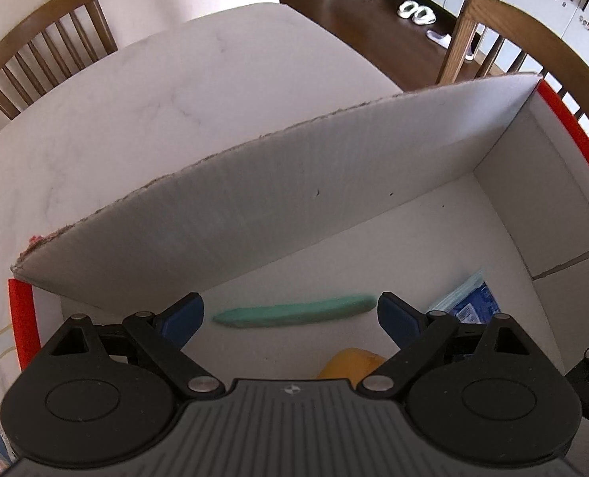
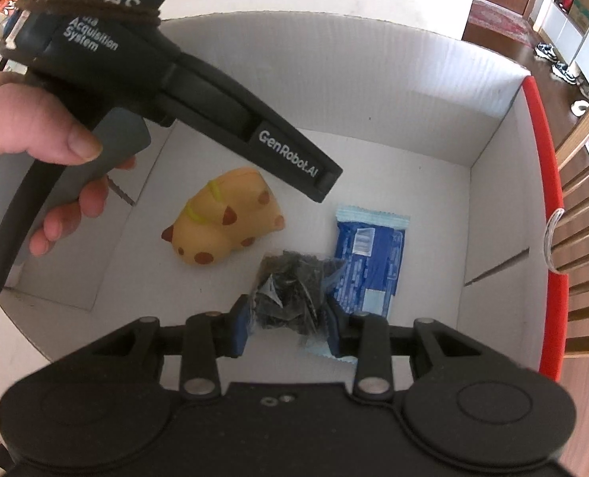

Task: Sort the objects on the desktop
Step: 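Lower the black bag with the right tool while the left tool lowers and releases the teal stick, then open the right tool releasing the black bag and lift both tools from the box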

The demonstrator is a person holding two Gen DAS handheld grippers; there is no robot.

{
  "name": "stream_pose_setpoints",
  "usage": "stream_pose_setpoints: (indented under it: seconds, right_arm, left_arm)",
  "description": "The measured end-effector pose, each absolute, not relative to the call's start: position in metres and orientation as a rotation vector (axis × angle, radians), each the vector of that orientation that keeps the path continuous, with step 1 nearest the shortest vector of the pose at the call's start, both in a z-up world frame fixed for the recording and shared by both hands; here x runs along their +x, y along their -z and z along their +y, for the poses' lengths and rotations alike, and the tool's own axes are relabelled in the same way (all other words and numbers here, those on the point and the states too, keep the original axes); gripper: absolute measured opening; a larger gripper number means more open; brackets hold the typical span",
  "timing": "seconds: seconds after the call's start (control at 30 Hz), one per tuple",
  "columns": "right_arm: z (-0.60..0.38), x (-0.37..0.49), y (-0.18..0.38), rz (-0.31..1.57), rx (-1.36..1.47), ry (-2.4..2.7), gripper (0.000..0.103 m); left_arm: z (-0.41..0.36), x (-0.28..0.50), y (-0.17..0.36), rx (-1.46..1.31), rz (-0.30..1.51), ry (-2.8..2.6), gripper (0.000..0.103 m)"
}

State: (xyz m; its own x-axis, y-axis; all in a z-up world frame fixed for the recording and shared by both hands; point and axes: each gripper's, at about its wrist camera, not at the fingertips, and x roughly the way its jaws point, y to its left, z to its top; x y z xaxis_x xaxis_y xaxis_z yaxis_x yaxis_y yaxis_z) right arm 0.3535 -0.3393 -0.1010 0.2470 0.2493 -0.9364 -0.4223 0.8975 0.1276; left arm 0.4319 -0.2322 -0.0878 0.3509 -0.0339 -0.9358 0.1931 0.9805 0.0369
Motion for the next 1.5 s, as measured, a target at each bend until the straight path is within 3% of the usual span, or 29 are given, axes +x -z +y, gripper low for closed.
stream_pose_setpoints:
  seconds: [0.17,0.3,1.5]
  right_arm:
    - [-0.343,0.355,0.099,1.234,-0.156,-0.452,0.045]
    - [-0.349,0.354,0.094,1.213,-0.143,-0.454,0.064]
    - [-0.378,0.288,0.015,0.977,-0.073,-0.430,0.063]
  left_arm:
    - [-0.231,0.430,0.087,0.151,1.198,0.149,0.095]
    - [-0.231,0.426,0.084,0.148,1.190,0.156,0.095]
    - [-0.186,0.318,-0.017,0.021,0.961,0.350,0.095]
